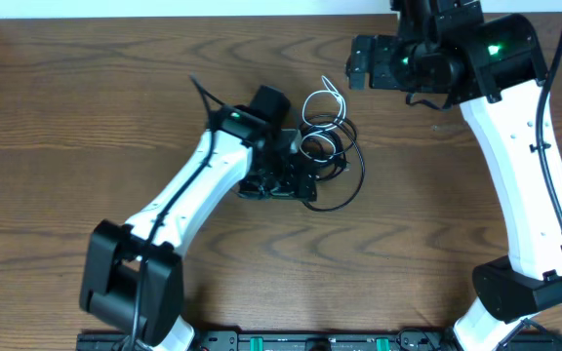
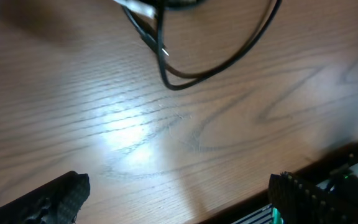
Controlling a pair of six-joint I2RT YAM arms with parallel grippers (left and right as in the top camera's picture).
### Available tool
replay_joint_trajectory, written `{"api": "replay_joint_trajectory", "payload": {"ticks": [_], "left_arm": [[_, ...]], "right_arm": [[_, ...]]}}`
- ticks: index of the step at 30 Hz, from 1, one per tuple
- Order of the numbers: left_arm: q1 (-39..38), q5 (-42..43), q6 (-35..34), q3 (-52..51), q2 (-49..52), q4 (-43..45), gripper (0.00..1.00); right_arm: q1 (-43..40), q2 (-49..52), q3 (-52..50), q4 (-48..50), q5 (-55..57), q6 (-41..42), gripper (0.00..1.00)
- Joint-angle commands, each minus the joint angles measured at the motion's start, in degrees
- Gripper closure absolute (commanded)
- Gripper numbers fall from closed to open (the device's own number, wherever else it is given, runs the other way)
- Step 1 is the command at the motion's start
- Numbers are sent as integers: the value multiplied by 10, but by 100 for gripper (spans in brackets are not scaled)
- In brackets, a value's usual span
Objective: Untangle cables
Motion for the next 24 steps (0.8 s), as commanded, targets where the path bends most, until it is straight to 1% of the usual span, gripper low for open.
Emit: {"api": "replay_joint_trajectory", "payload": {"ticks": [1, 4, 7, 11, 12, 14, 16, 18, 19, 21, 22, 24], "left_arm": [[-8, -24, 7, -4, 15, 24, 2], [-10, -61, 7, -4, 38, 51, 2], [-11, -61, -2, -4, 66, 77, 3], [-12, -61, -28, -4, 104, 120, 0], [-13, -61, -33, -4, 115, 128, 5], [-14, -61, -44, -4, 130, 134, 21], [-14, -59, -49, -4, 138, 133, 40], [-14, -48, -49, -4, 139, 132, 55], [-14, -41, -49, -4, 137, 132, 66], [-14, -25, -49, -3, 133, 132, 81], [-14, -19, -49, -3, 130, 132, 92], [-14, -15, -49, 0, 121, 128, 92]], "right_arm": [[-21, -5, -1, -6, 7, 3, 1], [-42, -5, -1, -14, 2, 3, 1], [-63, -5, -1, -26, -23, 3, 1], [-80, -5, -1, -33, -25, -6, 1], [-83, -5, -1, -34, -25, -9, 1], [-83, -5, -1, -36, -23, -10, 1], [-82, -5, -1, -37, -23, -13, 1], [-82, -5, -1, -38, -23, -13, 1], [-83, -5, -1, -38, -23, -13, 1], [-83, -5, -2, -38, -23, -13, 1], [-83, -5, -2, -38, -23, -13, 1], [-82, -5, -3, -38, -23, -13, 1]]}}
